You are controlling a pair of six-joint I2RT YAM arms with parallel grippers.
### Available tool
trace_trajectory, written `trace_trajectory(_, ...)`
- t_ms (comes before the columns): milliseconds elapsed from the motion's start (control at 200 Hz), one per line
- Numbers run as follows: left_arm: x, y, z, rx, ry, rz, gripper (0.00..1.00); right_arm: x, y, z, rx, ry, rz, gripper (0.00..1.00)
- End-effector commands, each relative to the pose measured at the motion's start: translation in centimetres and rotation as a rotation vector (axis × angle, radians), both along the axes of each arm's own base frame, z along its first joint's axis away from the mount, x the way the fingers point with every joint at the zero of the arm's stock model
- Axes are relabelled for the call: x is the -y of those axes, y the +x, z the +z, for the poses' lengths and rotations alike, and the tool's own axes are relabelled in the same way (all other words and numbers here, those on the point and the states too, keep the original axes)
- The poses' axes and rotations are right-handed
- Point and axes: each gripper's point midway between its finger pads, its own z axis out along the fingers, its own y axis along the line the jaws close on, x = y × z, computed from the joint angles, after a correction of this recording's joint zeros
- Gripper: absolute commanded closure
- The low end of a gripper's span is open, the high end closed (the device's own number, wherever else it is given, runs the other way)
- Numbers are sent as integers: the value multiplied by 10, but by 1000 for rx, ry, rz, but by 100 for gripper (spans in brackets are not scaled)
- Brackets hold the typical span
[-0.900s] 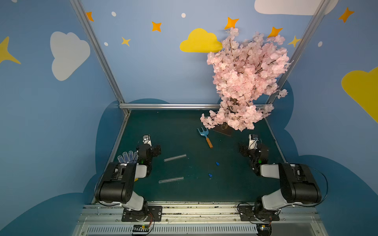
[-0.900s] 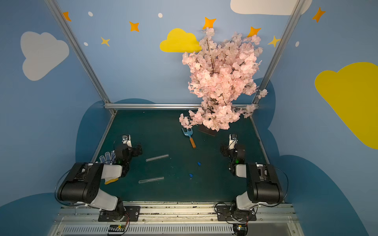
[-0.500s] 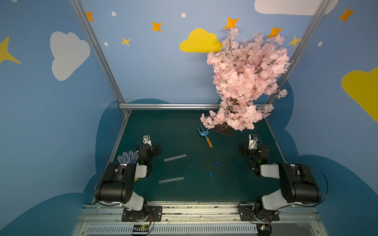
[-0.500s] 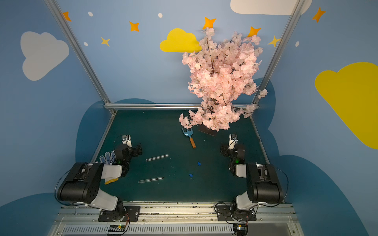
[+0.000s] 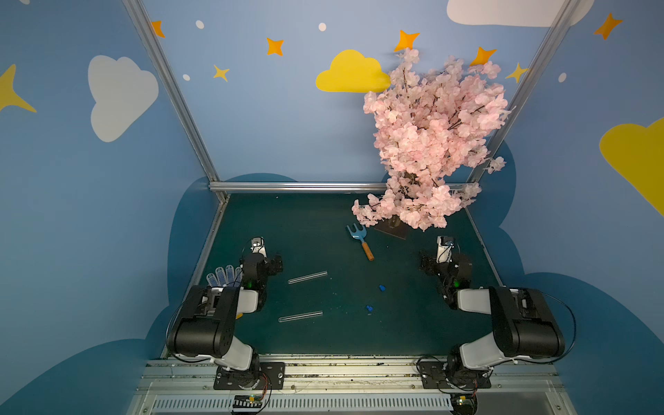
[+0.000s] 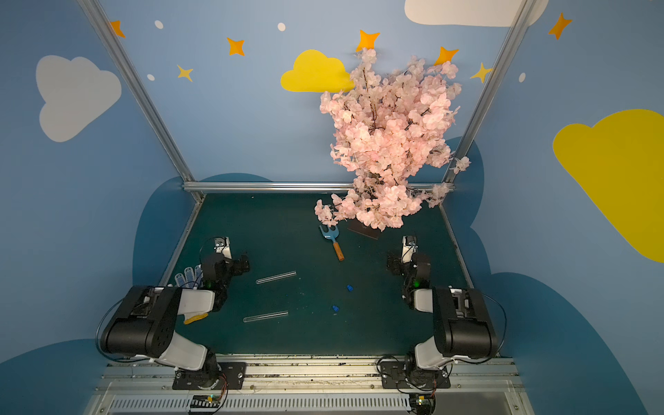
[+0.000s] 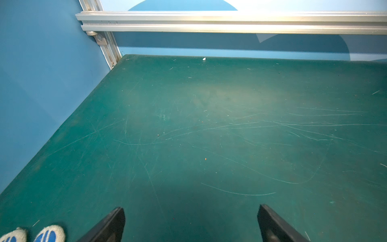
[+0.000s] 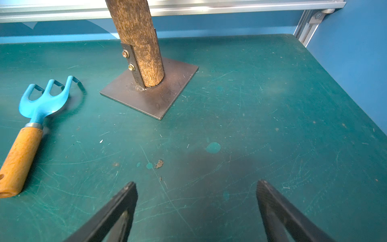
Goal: Insert stoppers into test tubes
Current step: Pick up the test tube at the center of the board.
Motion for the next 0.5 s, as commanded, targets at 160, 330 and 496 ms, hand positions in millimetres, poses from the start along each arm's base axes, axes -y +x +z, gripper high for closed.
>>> trace_trajectory(160, 20, 6, 21, 41, 25, -136, 7, -6, 0, 35, 25, 4, 26, 10)
trace_trajectory(330, 41, 1, 58, 48, 75, -213, 7, -2, -21, 79, 61, 22, -5, 10)
trace_trajectory(496, 79, 1, 90, 48, -26, -341, 10, -1, -35, 97, 10, 231, -93, 10)
